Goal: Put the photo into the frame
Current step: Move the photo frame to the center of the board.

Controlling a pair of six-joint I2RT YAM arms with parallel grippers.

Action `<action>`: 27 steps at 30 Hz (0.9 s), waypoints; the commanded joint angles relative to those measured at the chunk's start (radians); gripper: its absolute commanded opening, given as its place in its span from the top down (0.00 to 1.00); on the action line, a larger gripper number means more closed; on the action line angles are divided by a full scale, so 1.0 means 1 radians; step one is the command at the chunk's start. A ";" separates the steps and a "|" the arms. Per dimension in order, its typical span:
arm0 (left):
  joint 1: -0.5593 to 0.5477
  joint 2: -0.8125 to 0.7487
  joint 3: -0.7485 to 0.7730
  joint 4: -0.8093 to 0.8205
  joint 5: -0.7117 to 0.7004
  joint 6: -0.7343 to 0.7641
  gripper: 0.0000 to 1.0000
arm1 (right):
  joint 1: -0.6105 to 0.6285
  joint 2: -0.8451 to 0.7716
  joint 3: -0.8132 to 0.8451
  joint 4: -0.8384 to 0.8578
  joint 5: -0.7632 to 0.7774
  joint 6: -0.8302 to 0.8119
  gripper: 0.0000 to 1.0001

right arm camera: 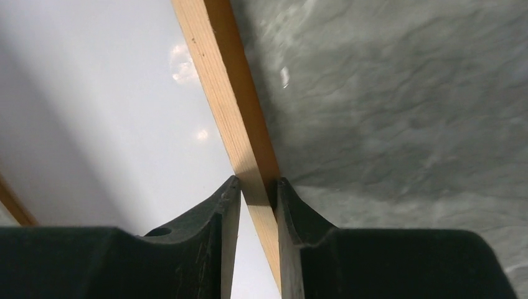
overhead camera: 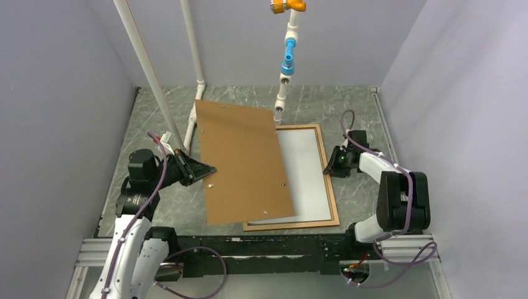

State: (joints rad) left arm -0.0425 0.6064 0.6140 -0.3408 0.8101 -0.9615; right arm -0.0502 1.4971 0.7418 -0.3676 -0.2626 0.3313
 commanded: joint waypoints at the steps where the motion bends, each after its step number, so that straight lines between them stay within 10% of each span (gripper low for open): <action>1: 0.005 -0.028 -0.015 -0.019 -0.014 0.057 1.00 | 0.044 -0.040 -0.045 -0.049 -0.017 0.062 0.81; 15: 0.006 -0.011 -0.090 -0.026 -0.006 0.107 1.00 | 0.117 -0.123 -0.057 -0.078 -0.041 0.074 0.75; 27: 0.005 -0.012 -0.090 0.082 0.084 0.084 1.00 | 0.115 -0.317 0.013 -0.123 -0.122 0.090 0.33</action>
State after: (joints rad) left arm -0.0414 0.6231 0.5034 -0.4042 0.7979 -0.8768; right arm 0.0628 1.2289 0.6918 -0.4736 -0.3206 0.4118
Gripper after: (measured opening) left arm 0.039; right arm 0.643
